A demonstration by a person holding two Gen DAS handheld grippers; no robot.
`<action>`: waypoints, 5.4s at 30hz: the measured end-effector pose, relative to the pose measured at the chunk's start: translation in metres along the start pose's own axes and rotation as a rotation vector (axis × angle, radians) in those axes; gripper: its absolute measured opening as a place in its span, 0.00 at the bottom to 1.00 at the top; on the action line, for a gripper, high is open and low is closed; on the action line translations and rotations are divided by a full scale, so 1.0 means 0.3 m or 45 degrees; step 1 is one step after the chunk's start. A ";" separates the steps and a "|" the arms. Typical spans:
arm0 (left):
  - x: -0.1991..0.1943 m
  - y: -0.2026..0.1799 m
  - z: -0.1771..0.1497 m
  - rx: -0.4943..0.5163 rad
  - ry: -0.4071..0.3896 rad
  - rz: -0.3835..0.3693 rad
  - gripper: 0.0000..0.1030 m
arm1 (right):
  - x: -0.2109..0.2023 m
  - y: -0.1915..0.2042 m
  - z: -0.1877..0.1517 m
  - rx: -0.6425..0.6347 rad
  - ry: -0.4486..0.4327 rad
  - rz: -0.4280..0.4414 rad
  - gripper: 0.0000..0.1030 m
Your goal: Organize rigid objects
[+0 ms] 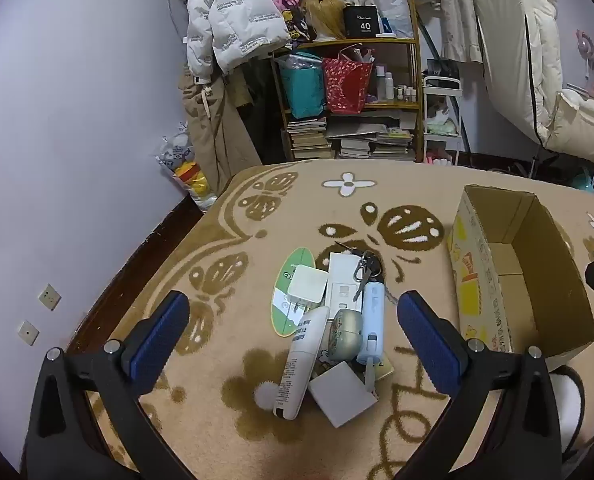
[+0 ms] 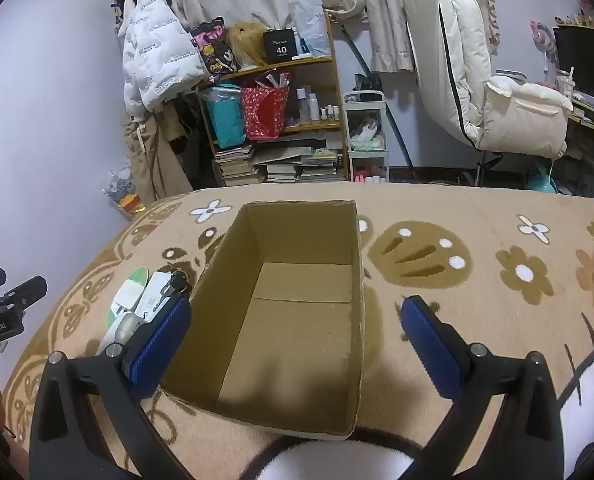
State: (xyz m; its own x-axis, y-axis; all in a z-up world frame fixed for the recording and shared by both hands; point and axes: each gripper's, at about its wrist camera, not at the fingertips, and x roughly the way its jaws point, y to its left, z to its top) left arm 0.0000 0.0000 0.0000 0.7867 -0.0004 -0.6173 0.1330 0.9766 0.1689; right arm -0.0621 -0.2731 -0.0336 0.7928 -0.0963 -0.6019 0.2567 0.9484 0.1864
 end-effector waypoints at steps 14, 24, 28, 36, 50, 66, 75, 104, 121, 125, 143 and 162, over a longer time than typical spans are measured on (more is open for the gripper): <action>0.005 0.001 -0.010 0.035 0.007 0.043 1.00 | -0.003 -0.002 0.000 -0.005 0.004 -0.012 1.00; -0.014 -0.015 0.003 0.062 0.005 0.040 1.00 | -0.004 -0.004 -0.003 -0.008 0.001 -0.011 1.00; -0.012 -0.018 0.001 0.063 0.006 0.041 1.00 | -0.005 0.005 -0.006 -0.010 -0.003 -0.013 1.00; -0.002 -0.015 -0.002 0.053 0.025 0.047 1.00 | -0.015 -0.001 0.004 -0.009 -0.004 -0.013 1.00; 0.004 -0.013 -0.004 0.054 0.017 0.062 1.00 | -0.024 -0.009 0.015 -0.007 -0.014 -0.012 1.00; 0.004 -0.018 -0.009 0.055 0.017 0.063 1.00 | -0.029 -0.011 0.017 -0.008 -0.017 -0.011 1.00; 0.006 -0.024 -0.013 0.058 0.021 0.063 1.00 | -0.026 -0.014 0.007 -0.011 -0.009 -0.012 1.00; 0.053 -0.021 -0.034 0.063 0.097 0.034 1.00 | 0.007 -0.007 -0.005 -0.039 0.046 -0.046 1.00; 0.296 0.050 -0.019 0.026 0.400 -0.011 1.00 | 0.233 -0.115 0.013 0.037 0.376 -0.135 1.00; 0.377 0.084 -0.057 -0.011 0.519 0.009 1.00 | 0.284 -0.145 -0.005 0.060 0.455 -0.117 1.00; 0.555 0.078 -0.150 0.071 0.707 0.044 1.00 | 0.408 -0.138 -0.064 0.024 0.687 -0.092 0.17; 0.656 0.065 -0.192 0.089 0.774 0.115 1.00 | 0.412 -0.153 -0.067 0.032 0.699 -0.115 0.08</action>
State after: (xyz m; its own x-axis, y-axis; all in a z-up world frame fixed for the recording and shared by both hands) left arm 0.1227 0.0313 -0.1624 0.3151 0.2245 -0.9221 0.1372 0.9506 0.2783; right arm 0.0132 -0.3225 -0.1321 0.3644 0.0011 -0.9312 0.3287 0.9355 0.1298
